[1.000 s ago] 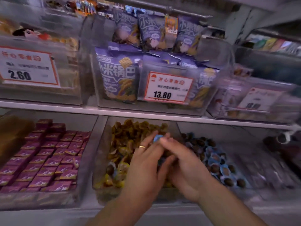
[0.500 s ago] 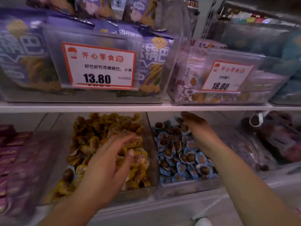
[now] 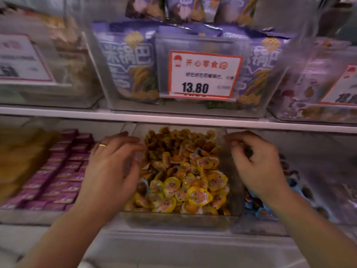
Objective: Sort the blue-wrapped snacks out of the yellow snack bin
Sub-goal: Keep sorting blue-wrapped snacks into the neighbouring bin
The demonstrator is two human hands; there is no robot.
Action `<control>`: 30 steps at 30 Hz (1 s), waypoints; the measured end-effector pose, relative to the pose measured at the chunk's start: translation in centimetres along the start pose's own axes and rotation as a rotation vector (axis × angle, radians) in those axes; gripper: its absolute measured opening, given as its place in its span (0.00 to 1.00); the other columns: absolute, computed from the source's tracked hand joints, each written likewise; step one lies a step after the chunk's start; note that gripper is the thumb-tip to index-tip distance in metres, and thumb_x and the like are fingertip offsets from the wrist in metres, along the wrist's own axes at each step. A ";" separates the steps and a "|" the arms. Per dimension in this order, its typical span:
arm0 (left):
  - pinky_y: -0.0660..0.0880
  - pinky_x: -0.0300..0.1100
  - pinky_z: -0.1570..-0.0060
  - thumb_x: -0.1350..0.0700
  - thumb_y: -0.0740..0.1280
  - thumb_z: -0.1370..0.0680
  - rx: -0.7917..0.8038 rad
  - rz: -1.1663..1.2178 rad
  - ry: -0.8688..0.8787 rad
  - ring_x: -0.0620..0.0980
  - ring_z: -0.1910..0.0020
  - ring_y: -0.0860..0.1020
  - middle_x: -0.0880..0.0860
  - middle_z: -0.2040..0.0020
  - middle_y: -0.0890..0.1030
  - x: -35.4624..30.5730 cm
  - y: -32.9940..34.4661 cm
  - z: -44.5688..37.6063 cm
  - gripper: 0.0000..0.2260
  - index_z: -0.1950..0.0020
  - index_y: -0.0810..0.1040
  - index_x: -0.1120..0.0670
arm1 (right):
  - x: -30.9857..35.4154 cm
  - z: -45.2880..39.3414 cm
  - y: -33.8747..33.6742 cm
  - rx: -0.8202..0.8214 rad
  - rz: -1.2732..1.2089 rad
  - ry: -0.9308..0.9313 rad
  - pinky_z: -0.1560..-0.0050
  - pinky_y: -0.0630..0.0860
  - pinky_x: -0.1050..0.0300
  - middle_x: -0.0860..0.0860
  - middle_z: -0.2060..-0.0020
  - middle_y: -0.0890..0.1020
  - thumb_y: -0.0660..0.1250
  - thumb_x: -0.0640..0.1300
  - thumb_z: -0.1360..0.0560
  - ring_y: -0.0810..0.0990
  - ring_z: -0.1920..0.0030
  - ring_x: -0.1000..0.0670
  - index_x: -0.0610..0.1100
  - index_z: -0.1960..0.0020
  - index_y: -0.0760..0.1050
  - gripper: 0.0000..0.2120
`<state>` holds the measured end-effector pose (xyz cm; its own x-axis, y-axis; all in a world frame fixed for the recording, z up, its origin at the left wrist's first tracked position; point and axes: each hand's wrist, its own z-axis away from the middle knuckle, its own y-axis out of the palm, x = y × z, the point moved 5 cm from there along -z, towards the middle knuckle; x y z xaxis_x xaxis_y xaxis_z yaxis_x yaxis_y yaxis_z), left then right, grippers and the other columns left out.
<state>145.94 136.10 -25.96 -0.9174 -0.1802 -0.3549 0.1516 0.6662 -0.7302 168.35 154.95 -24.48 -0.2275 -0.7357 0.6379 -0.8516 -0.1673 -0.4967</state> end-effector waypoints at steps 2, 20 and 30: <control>0.73 0.58 0.41 0.50 0.60 0.26 0.100 0.008 -0.025 0.57 0.37 0.76 0.52 0.37 0.78 1.6 0.3 1.2 0.16 0.43 0.82 0.51 | 3.2 0.7 3.8 0.208 0.003 -0.100 0.54 0.69 0.77 0.64 0.56 0.81 0.63 0.46 0.23 0.78 0.54 0.67 0.51 0.47 0.83 0.11; 0.69 0.54 0.31 0.47 0.62 0.22 0.203 0.154 0.045 0.44 0.22 0.58 0.45 0.26 0.68 4.4 0.5 3.1 0.15 0.37 0.78 0.44 | 1.3 -1.7 21.6 0.847 0.566 -0.138 0.46 0.75 0.51 0.50 0.46 0.78 0.67 0.55 0.25 0.77 0.42 0.46 0.55 0.41 0.76 0.14; 0.69 0.53 0.31 0.47 0.65 0.23 0.195 0.193 0.038 0.43 0.23 0.60 0.44 0.26 0.69 4.4 0.2 2.9 0.13 0.39 0.79 0.43 | 1.3 -4.2 17.6 0.800 0.342 0.043 0.54 0.74 0.53 0.51 0.56 0.81 0.72 0.44 0.27 0.80 0.51 0.48 0.47 0.52 0.79 0.05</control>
<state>142.98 133.38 -29.36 -0.8772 -0.0336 -0.4789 0.3897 0.5328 -0.7512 151.08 153.80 -29.98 -0.4414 -0.8073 0.3917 -0.1493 -0.3644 -0.9192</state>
